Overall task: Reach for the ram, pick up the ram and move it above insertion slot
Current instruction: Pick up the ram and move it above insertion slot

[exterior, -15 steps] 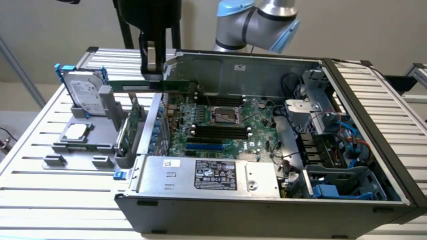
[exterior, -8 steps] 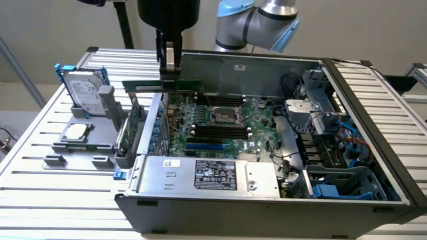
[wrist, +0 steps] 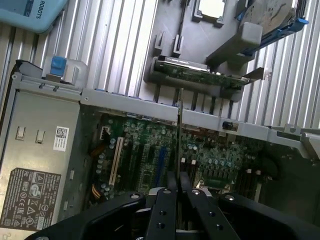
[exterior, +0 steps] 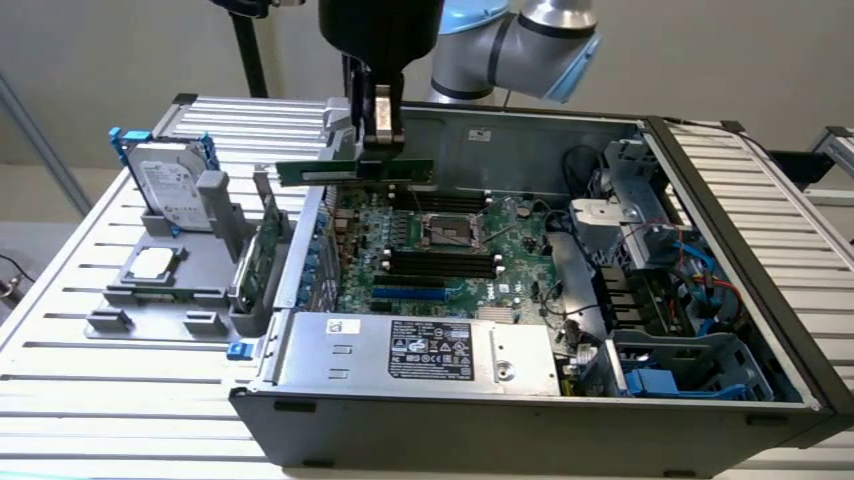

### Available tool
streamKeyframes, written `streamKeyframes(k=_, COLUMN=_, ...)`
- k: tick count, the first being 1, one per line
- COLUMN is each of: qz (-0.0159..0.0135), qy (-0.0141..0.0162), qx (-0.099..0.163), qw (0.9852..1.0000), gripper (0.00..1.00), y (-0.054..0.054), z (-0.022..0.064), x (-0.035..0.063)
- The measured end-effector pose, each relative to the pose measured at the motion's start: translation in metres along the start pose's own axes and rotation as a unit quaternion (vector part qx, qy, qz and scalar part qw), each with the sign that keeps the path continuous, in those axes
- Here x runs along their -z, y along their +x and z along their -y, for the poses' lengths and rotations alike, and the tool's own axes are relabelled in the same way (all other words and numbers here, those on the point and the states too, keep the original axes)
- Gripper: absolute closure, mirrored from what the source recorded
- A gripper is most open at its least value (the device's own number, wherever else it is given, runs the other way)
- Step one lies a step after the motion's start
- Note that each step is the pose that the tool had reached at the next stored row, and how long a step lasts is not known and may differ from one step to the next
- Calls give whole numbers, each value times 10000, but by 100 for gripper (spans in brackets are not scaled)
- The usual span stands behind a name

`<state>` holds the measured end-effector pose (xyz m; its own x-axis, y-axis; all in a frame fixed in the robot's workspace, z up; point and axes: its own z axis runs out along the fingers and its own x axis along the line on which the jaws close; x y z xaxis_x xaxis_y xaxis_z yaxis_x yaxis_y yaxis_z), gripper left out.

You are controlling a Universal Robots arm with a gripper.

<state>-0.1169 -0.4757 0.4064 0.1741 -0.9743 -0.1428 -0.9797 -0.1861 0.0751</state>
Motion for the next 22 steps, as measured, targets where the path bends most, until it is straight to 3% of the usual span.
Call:
streamKeyframes(k=11, qz=-2, qy=-12, qx=82, qw=10000, gripper=87, y=33, z=354, x=10)
streamKeyframes(k=16, qz=-10, qy=-13, qx=81, qw=10000, gripper=87, y=-116, z=492, x=-23)
streamKeyframes(k=22, qz=-19, qy=-12, qx=80, qw=10000, gripper=87, y=-298, z=588, x=-59)
